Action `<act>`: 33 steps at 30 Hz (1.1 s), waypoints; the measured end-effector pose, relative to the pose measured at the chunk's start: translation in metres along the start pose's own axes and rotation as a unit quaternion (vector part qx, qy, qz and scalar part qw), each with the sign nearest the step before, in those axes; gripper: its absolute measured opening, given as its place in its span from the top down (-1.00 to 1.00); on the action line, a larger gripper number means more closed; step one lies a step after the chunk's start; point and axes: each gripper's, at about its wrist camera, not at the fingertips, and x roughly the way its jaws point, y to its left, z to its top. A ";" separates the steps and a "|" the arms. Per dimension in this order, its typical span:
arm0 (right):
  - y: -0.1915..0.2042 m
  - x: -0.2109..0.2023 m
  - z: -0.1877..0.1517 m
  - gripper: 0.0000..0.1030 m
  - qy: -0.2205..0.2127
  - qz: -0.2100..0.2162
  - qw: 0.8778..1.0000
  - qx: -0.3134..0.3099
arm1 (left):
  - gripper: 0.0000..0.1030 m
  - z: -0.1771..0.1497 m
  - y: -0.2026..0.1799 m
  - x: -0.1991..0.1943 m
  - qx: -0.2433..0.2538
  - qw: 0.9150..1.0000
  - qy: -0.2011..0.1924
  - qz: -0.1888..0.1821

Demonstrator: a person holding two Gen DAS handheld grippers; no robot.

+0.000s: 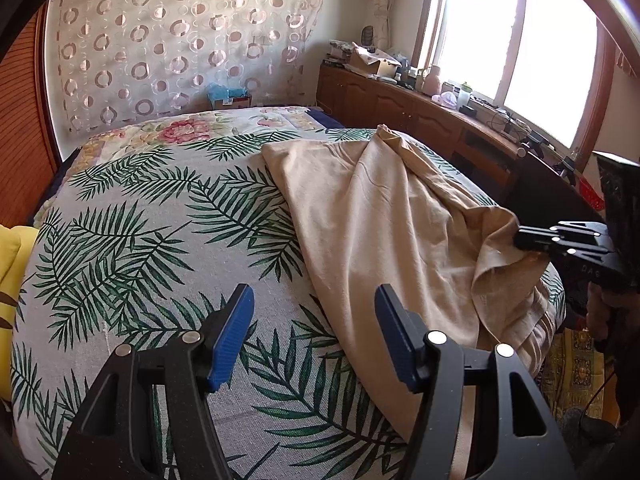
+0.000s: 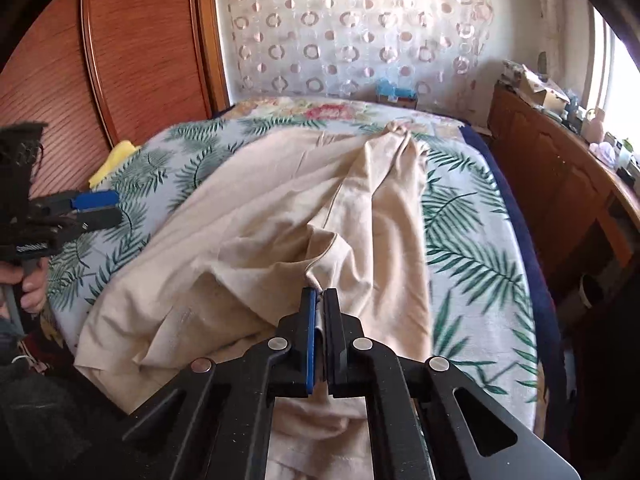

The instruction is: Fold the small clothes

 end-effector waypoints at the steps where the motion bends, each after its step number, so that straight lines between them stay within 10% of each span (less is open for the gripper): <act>1: -0.003 -0.007 -0.002 0.93 -0.001 0.003 1.000 0.005 | -0.24 0.000 -0.001 0.000 0.001 1.000 0.000 0.000; 15: -0.033 -0.055 -0.037 0.92 0.043 -0.037 0.998 0.033 | -0.24 0.003 -0.016 0.002 0.017 1.000 0.006 -0.003; 23: -0.002 -0.053 -0.021 0.13 0.008 -0.055 0.998 0.018 | -0.24 0.003 -0.020 0.003 0.020 1.000 0.008 -0.005; 31: -0.022 -0.018 -0.033 0.12 0.048 -0.046 0.997 0.047 | -0.24 -0.002 -0.025 0.009 0.027 0.999 0.019 -0.012; 32: -0.023 -0.019 -0.033 0.18 0.048 -0.036 0.997 0.047 | -0.24 -0.002 -0.026 0.010 0.027 0.999 0.021 -0.013; 33: -0.024 -0.022 -0.034 0.64 0.049 -0.025 0.997 0.047 | -0.24 -0.003 -0.027 0.011 0.027 0.999 0.023 -0.015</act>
